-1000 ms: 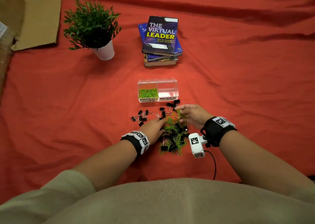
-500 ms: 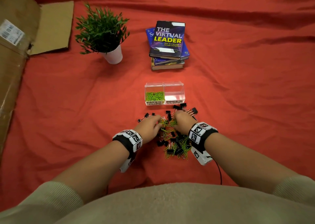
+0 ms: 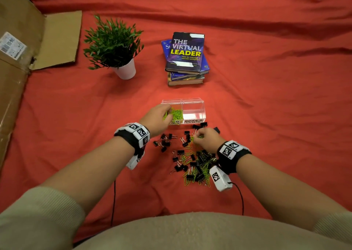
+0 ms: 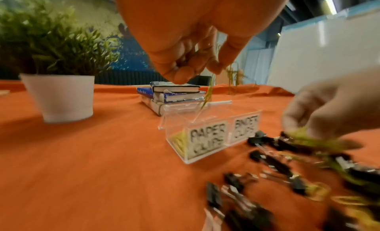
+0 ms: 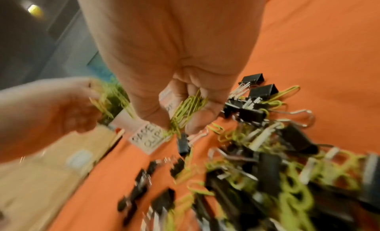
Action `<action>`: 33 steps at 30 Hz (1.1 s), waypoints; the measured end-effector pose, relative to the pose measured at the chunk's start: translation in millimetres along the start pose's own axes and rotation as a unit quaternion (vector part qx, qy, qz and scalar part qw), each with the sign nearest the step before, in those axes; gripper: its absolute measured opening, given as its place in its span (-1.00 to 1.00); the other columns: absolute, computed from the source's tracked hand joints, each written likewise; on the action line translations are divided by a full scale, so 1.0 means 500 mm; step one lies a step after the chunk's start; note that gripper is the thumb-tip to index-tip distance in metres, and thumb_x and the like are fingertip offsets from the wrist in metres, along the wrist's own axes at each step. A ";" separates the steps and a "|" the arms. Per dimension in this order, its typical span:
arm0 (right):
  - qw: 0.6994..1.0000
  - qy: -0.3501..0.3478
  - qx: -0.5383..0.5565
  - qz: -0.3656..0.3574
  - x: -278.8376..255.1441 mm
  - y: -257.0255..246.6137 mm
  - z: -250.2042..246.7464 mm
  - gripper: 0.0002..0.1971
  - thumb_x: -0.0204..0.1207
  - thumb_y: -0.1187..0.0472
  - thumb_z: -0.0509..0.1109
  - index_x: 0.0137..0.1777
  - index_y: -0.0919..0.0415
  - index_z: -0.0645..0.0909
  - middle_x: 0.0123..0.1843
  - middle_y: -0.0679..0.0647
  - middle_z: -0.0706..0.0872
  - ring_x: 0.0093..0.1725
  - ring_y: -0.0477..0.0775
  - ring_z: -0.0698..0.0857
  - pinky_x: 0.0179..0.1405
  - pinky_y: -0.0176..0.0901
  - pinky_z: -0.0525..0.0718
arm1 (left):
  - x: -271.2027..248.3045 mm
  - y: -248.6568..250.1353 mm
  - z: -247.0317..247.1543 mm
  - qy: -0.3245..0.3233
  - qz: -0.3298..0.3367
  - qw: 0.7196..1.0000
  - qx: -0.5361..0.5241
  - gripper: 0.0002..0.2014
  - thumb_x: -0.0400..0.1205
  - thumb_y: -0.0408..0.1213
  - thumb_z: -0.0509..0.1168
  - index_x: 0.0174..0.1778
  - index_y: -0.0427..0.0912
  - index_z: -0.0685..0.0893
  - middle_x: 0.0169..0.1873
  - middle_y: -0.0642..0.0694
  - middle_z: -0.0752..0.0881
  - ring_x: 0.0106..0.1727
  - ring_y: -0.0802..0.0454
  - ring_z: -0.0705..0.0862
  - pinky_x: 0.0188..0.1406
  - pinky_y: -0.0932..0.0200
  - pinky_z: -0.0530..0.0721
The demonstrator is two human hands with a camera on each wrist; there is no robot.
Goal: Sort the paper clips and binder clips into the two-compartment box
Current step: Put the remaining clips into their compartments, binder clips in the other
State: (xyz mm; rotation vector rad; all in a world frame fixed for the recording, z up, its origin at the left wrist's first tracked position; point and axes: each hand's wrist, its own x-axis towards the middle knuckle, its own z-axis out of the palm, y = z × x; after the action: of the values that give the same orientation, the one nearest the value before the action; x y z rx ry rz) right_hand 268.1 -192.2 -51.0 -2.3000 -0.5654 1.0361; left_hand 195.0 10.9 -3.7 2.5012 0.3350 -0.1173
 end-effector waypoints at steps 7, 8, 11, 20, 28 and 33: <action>0.953 -0.036 0.294 0.062 0.009 -0.056 -0.063 -0.91 0.56 0.36 0.33 -0.14 0.39 0.60 -0.15 0.23 0.67 -0.41 0.02 0.69 -0.47 -0.26 0.70 | 0.108 -0.013 0.021 -0.089 -0.025 0.980 0.176 -0.91 0.61 -0.28 0.19 -0.06 -0.22 0.54 -0.04 -0.19 0.55 -0.01 -0.18 0.60 -0.10 -0.01 0.55; 0.943 -0.035 0.324 0.063 0.010 -0.066 -0.071 -0.93 0.56 0.40 0.32 -0.12 0.41 0.58 -0.14 0.25 0.64 -0.37 0.06 0.69 -0.48 -0.29 0.72 | 0.114 -0.015 0.030 -0.096 -0.028 0.977 0.190 -0.88 0.61 -0.33 0.20 0.00 -0.25 0.57 0.02 -0.21 0.58 0.02 -0.20 0.61 -0.08 -0.03 0.57; 0.946 -0.020 0.321 0.050 0.025 -0.091 -0.085 -0.91 0.56 0.41 0.31 -0.02 0.45 0.58 -0.16 0.24 0.62 -0.35 0.09 0.68 -0.48 -0.29 0.72 | 0.122 -0.024 0.053 -0.104 -0.047 0.974 0.195 -0.77 0.59 -0.47 0.17 0.12 -0.29 0.61 0.15 -0.24 0.62 0.12 -0.24 0.64 0.01 -0.07 0.65; 0.997 0.047 0.042 -0.049 0.115 -0.183 -0.059 -0.82 0.53 0.26 0.34 -0.30 0.22 0.63 -0.36 0.17 0.71 -0.36 0.13 0.73 -0.29 -0.11 0.71 | -0.005 -0.027 0.087 0.043 -0.081 0.996 0.000 -0.88 0.53 -0.46 0.24 -0.08 -0.28 0.64 -0.06 -0.17 0.63 0.00 -0.11 0.60 -0.03 0.14 0.52; 0.985 0.026 -0.136 -0.103 0.138 -0.206 0.000 -0.68 0.51 0.42 0.26 0.23 0.26 0.66 0.22 0.23 0.72 0.21 0.20 0.68 0.19 -0.07 0.63 | -0.140 -0.052 0.200 -0.129 -0.014 0.990 0.057 -0.72 0.55 -0.25 0.33 0.19 -0.10 0.61 0.11 -0.14 0.55 0.14 -0.13 0.58 0.08 -0.06 0.65; 0.980 0.069 -0.121 -0.140 0.089 -0.183 -0.018 -0.74 0.51 0.39 0.26 0.13 0.27 0.69 0.12 0.19 0.75 0.10 0.16 0.71 0.14 -0.01 0.69 | -0.134 -0.069 0.182 -0.120 -0.020 0.989 0.084 -0.70 0.60 -0.17 0.32 0.23 -0.13 0.58 0.16 -0.17 0.52 0.21 -0.16 0.56 0.11 -0.07 0.64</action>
State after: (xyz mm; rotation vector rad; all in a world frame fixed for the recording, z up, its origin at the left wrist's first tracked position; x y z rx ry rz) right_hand 289.1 -100.0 -12.5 -2.3850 -0.9703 0.7003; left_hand 120.5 -29.2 -86.0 2.6105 0.2845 -0.4761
